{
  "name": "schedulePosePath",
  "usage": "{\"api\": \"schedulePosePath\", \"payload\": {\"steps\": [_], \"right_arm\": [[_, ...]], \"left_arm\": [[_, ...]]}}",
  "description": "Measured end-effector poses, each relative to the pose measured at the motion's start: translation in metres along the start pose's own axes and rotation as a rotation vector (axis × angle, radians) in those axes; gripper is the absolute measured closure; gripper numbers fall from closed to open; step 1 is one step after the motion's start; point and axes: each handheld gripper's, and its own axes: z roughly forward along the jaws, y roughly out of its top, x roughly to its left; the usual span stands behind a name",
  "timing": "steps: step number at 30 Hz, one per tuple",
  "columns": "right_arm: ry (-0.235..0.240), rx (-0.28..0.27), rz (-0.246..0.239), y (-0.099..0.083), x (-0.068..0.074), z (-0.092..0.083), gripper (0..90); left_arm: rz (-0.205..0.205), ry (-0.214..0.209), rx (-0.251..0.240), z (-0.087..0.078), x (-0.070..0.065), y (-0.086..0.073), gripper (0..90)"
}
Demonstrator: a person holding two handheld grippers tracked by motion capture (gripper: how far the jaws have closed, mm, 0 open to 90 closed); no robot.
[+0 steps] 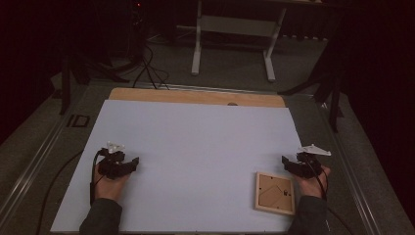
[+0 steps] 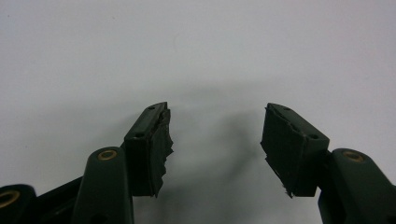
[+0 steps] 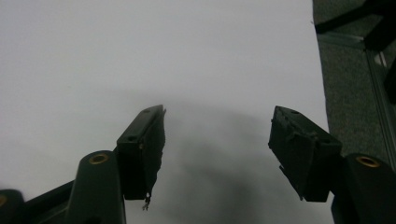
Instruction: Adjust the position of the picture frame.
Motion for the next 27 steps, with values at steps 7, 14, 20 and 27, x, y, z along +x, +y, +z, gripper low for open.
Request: {"api": "schedulePosePath", "payload": {"steps": [7, 14, 20, 27], "right_arm": [[0.063, -0.052, -0.003, 0.004, 0.006, -0.012, 41.2], [0.092, -0.082, -0.052, 0.005, 0.011, -0.021, 51.3], [0.119, -0.106, -0.116, 0.007, 0.022, -0.028, 63.1], [0.169, -0.102, -0.163, 0.007, 0.033, -0.033, 76.5]], "left_arm": [[0.0, 0.0, -0.016, -0.004, 0.0, 0.0, 41.8], [-0.001, 0.004, -0.021, -0.004, -0.002, 0.001, 40.8], [0.002, 0.001, -0.026, -0.005, -0.003, 0.001, 40.1], [0.005, -0.003, -0.034, -0.006, -0.004, 0.001, 39.9]]}}
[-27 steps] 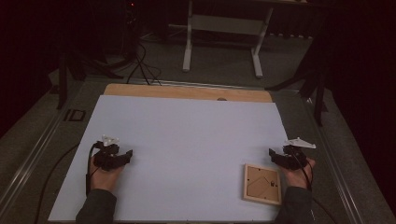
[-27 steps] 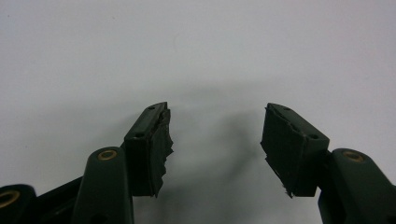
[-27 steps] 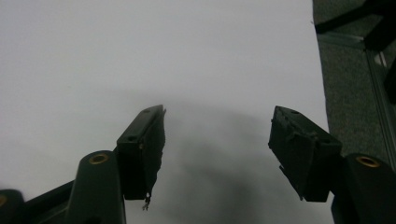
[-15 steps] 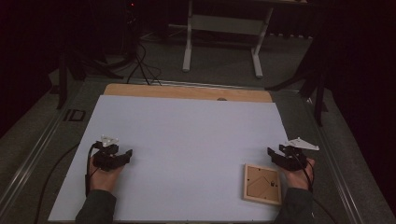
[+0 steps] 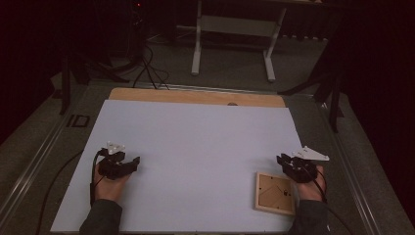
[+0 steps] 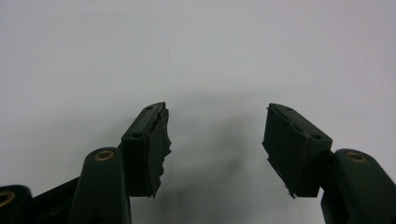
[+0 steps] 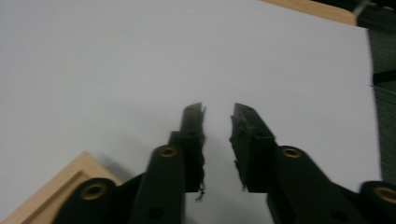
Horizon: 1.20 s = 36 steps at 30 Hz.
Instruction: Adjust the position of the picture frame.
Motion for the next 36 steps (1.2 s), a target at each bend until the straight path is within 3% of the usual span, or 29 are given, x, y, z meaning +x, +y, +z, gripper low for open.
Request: {"api": "schedulePosePath", "payload": {"steps": [6, 16, 22, 36], "right_arm": [[0.076, 0.009, -0.05, 0.003, 0.011, -0.004, 83.7], [0.139, 0.008, -0.071, 0.003, 0.016, -0.007, 89.1], [0.191, 0.034, -0.12, 0.002, 0.027, -0.005, 89.4], [0.244, 0.075, -0.169, -0.001, 0.039, 0.0, 89.4]], "left_arm": [[-0.006, -0.005, -0.016, -0.002, 0.0, 0.0, 39.9], [-0.003, -0.004, -0.015, -0.002, -0.001, 0.0, 39.9], [-0.001, -0.005, -0.016, -0.002, -0.001, 0.0, 39.9], [-0.007, -0.006, -0.02, -0.002, -0.001, 0.0, 39.8]]}}
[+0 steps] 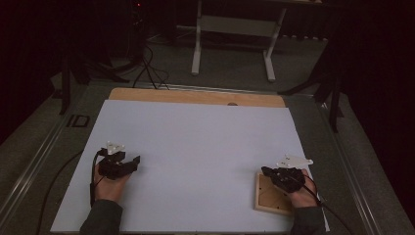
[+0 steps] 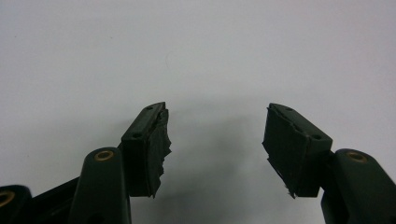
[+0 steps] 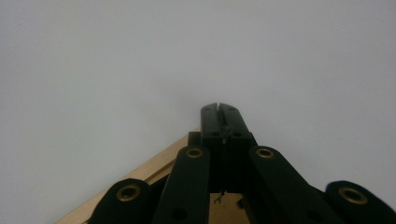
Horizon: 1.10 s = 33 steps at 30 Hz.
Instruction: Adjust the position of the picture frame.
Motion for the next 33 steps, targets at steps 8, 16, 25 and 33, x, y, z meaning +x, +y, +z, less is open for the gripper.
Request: {"api": "schedulePosePath", "payload": {"steps": [8, 16, 25, 33], "right_arm": [[0.017, 0.04, -0.028, -0.002, 0.005, 0.006, 89.4], [0.004, 0.076, -0.049, -0.002, 0.008, 0.013, 89.5], [-0.015, 0.077, -0.048, 0.0, 0.009, 0.015, 89.7], [-0.027, 0.072, -0.043, 0.004, 0.011, 0.021, 89.7]], "left_arm": [[-0.003, -0.001, -0.003, 0.0, 0.0, 0.0, 39.8], [-0.005, -0.001, -0.004, 0.0, -0.001, 0.0, 39.8], [-0.003, 0.001, -0.006, 0.001, -0.001, 0.001, 39.8], [0.002, 0.0, -0.002, 0.002, -0.002, 0.001, 39.8]]}}
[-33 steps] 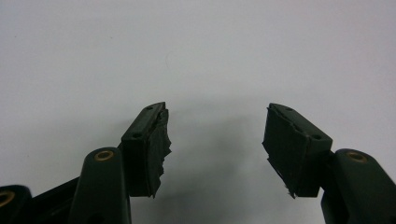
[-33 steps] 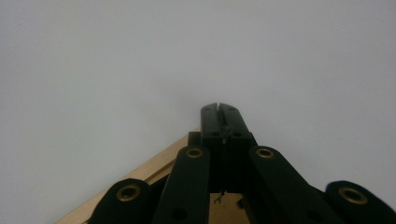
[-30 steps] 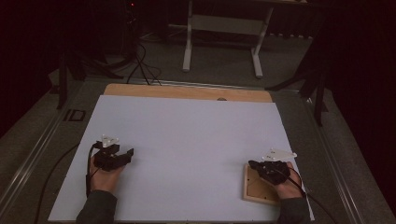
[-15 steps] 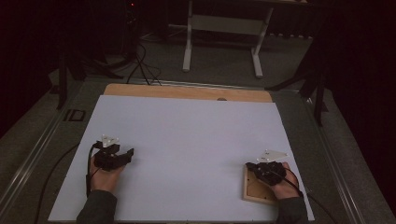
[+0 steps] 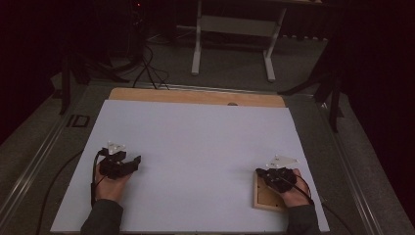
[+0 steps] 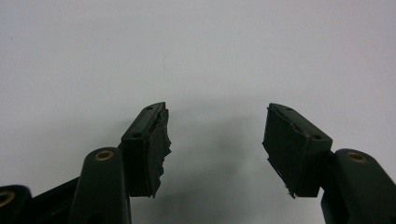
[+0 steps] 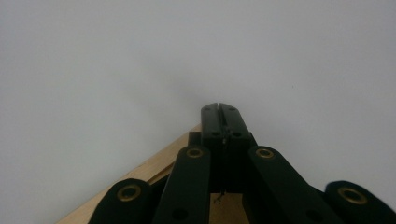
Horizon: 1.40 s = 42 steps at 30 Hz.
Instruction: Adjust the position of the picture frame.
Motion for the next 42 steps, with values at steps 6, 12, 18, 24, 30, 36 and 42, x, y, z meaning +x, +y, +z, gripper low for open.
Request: {"api": "schedulePosePath", "payload": {"steps": [6, 12, 18, 24, 30, 36, 42], "right_arm": [[-0.011, -0.003, 0.002, 0.004, 0.001, 0.005, 89.7], [-0.025, -0.004, -0.001, 0.008, 0.002, 0.009, 89.7], [-0.045, 0.002, -0.01, 0.012, 0.003, 0.012, 89.7], [-0.064, 0.007, -0.012, 0.02, 0.004, 0.019, 89.7], [-0.083, 0.013, -0.025, 0.026, 0.004, 0.025, 89.7], [-0.103, 0.023, -0.041, 0.037, 0.009, 0.035, 89.8], [-0.1, 0.018, -0.03, 0.044, 0.009, 0.042, 89.8]], "left_arm": [[0.004, 0.0, 0.003, 0.0, -0.001, 0.0, 39.8], [0.01, 0.001, 0.005, 0.001, -0.001, 0.0, 39.8], [0.014, -0.002, 0.006, 0.002, -0.003, 0.0, 39.7], [0.015, -0.002, 0.01, 0.003, -0.004, 0.0, 39.7], [0.013, -0.002, 0.008, 0.003, -0.004, 0.0, 39.7], [0.012, -0.003, 0.007, 0.003, -0.004, 0.0, 39.7], [0.009, -0.005, 0.004, 0.003, -0.004, 0.0, 39.8]]}}
